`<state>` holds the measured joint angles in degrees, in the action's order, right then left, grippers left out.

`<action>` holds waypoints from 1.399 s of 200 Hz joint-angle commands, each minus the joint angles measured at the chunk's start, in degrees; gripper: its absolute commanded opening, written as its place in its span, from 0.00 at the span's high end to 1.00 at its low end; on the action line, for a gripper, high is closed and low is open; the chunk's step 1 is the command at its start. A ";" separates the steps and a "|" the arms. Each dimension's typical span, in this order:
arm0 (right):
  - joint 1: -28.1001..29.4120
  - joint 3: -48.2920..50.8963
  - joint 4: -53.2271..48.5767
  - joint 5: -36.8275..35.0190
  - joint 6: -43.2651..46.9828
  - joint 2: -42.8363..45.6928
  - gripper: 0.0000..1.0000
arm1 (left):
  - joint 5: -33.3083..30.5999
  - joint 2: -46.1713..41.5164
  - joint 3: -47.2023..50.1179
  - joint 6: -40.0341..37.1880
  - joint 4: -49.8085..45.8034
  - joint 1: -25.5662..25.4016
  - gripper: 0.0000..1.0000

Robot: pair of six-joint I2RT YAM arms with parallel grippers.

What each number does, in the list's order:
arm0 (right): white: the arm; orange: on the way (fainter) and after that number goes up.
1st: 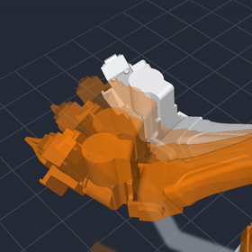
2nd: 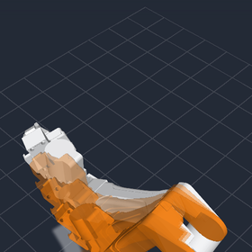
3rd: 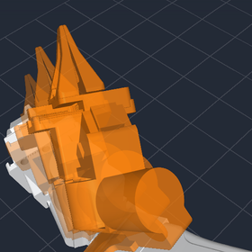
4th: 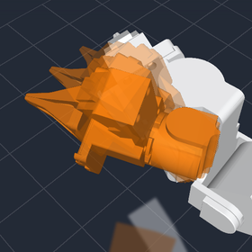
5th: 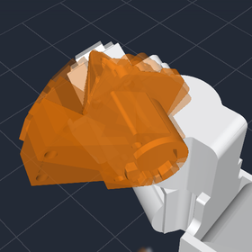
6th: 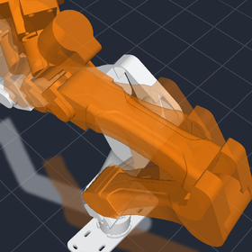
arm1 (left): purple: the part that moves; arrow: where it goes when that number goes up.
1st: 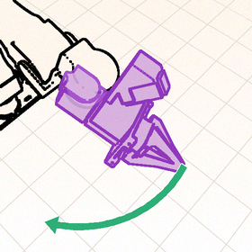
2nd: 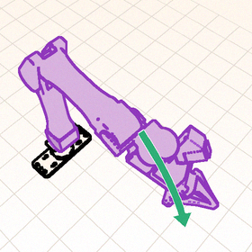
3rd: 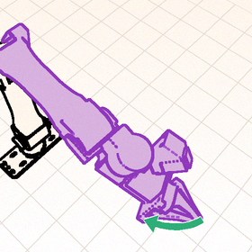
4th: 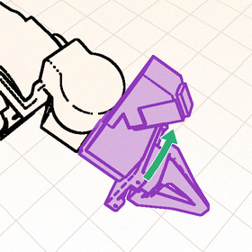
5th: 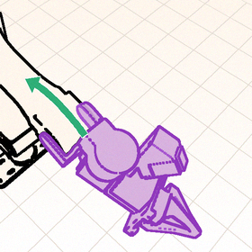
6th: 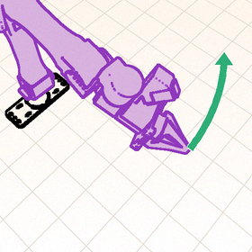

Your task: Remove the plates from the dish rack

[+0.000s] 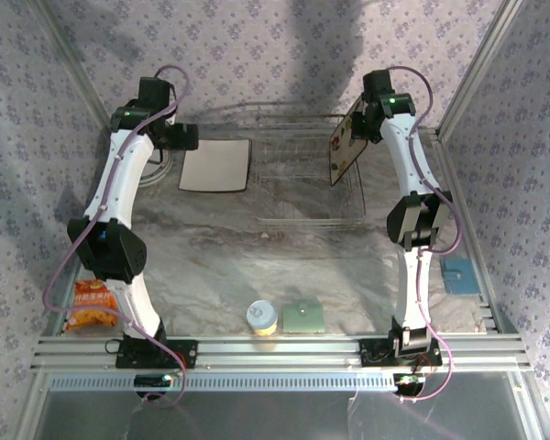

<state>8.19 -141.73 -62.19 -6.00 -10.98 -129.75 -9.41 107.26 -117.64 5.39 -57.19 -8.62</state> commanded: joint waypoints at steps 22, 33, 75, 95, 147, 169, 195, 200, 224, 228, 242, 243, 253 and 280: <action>1.22 -4.53 -1.60 -1.53 -2.72 2.06 1.00 | 1.63 -0.91 0.09 -0.15 0.41 0.33 0.01; 1.49 -5.67 -1.95 -2.13 -2.64 2.78 1.00 | 1.61 -0.96 0.22 -0.15 0.52 0.33 0.01; 2.61 -9.52 -2.39 -4.84 -1.73 6.35 1.00 | 1.92 -1.09 0.35 -0.11 0.59 0.27 0.01; 3.36 -10.77 -2.14 -6.48 -0.78 8.25 1.00 | 2.11 -1.09 0.31 0.03 0.59 0.36 0.01; 6.05 -14.63 -2.32 -10.84 3.00 12.79 1.00 | 2.88 -1.09 0.39 0.41 0.59 0.32 0.01; 7.21 -14.57 -1.96 -12.18 4.01 15.08 1.00 | 3.32 -1.26 0.49 0.51 0.60 0.36 0.01; 8.31 -14.11 -1.79 -12.74 4.37 16.89 1.00 | 3.43 -1.53 0.57 0.67 0.59 0.34 0.01; 8.42 -13.83 -1.66 -12.80 4.35 17.26 1.00 | 3.43 -1.60 0.61 0.59 0.59 0.34 0.01; 9.04 -12.35 -0.65 -12.59 4.13 18.46 1.00 | 3.61 -1.96 0.84 0.62 0.60 0.36 0.01; 9.15 -12.34 -0.63 -12.55 4.08 18.46 1.00 | 3.61 -2.01 0.92 0.59 0.59 0.32 0.01; 9.48 -12.26 -0.65 -12.04 3.75 18.55 1.00 | 3.70 -2.22 1.10 0.63 0.67 0.35 0.01; 9.43 -12.26 -0.65 -11.98 3.67 18.56 1.00 | 3.74 -2.23 1.10 0.65 0.67 0.36 0.01; 9.52 -12.25 -0.57 -10.25 3.11 18.70 1.00 | 4.00 -2.37 1.27 0.68 0.68 0.36 0.01; 8.59 -8.29 2.59 2.68 0.25 20.61 1.00 | 6.52 -3.10 2.54 1.21 1.92 0.22 0.01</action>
<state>17.30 -151.68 -70.94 -14.00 -7.81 -114.30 -5.85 107.02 -116.22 5.63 -56.69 -8.62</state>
